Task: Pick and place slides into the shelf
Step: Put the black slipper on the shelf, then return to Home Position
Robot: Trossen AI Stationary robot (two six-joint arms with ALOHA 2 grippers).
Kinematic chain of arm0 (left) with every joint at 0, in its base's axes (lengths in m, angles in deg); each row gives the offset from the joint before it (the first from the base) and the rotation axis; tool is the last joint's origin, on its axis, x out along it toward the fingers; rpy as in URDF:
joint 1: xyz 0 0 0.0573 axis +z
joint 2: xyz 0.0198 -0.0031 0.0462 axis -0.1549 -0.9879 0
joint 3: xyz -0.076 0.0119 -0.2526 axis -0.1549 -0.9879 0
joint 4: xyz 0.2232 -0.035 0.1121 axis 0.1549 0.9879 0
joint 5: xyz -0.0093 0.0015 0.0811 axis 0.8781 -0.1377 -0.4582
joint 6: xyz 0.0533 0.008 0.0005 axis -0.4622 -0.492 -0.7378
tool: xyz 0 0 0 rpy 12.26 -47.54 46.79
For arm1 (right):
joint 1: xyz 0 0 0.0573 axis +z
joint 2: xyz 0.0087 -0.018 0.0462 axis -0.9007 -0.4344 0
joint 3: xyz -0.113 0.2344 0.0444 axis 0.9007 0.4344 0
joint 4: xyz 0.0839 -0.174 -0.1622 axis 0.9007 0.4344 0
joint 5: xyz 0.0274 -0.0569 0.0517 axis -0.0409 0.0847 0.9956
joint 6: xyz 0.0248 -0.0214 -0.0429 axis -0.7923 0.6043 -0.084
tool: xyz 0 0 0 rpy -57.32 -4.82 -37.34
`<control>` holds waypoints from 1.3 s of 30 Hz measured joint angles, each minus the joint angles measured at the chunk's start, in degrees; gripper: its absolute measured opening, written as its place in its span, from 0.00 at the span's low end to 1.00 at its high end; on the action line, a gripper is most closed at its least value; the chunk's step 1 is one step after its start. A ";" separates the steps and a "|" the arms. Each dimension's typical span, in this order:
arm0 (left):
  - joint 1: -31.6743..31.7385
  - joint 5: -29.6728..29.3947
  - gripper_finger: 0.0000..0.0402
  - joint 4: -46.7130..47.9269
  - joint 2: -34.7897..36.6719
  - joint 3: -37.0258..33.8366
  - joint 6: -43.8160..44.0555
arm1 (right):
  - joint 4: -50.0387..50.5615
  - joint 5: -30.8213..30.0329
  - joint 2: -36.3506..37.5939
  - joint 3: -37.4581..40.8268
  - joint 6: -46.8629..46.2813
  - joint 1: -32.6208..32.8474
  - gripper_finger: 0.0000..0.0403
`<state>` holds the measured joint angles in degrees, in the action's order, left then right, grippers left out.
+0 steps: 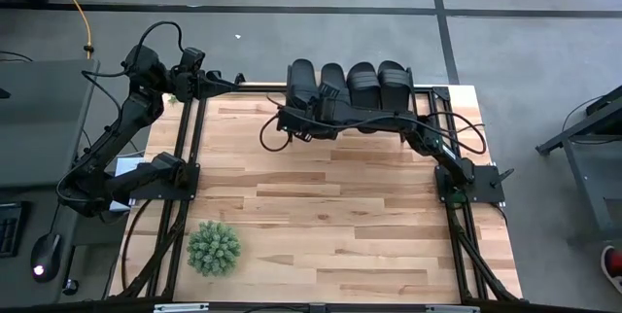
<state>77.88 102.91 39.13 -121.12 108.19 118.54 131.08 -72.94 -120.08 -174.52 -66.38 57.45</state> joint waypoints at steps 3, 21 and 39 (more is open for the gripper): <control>0.00 0.00 0.44 0.00 0.00 0.00 0.00 | 0.04 0.07 0.00 0.00 -0.17 0.30 0.00; 0.00 0.07 0.44 0.00 -0.02 0.00 0.00 | 1.62 1.48 0.00 0.00 0.02 1.32 0.07; 0.02 -0.72 0.44 0.11 -0.22 0.00 -0.90 | 0.04 1.74 2.13 -3.96 1.20 3.11 0.32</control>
<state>77.90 102.19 39.23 -121.34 108.19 117.64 131.12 -71.20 -117.95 -178.48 -65.18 60.56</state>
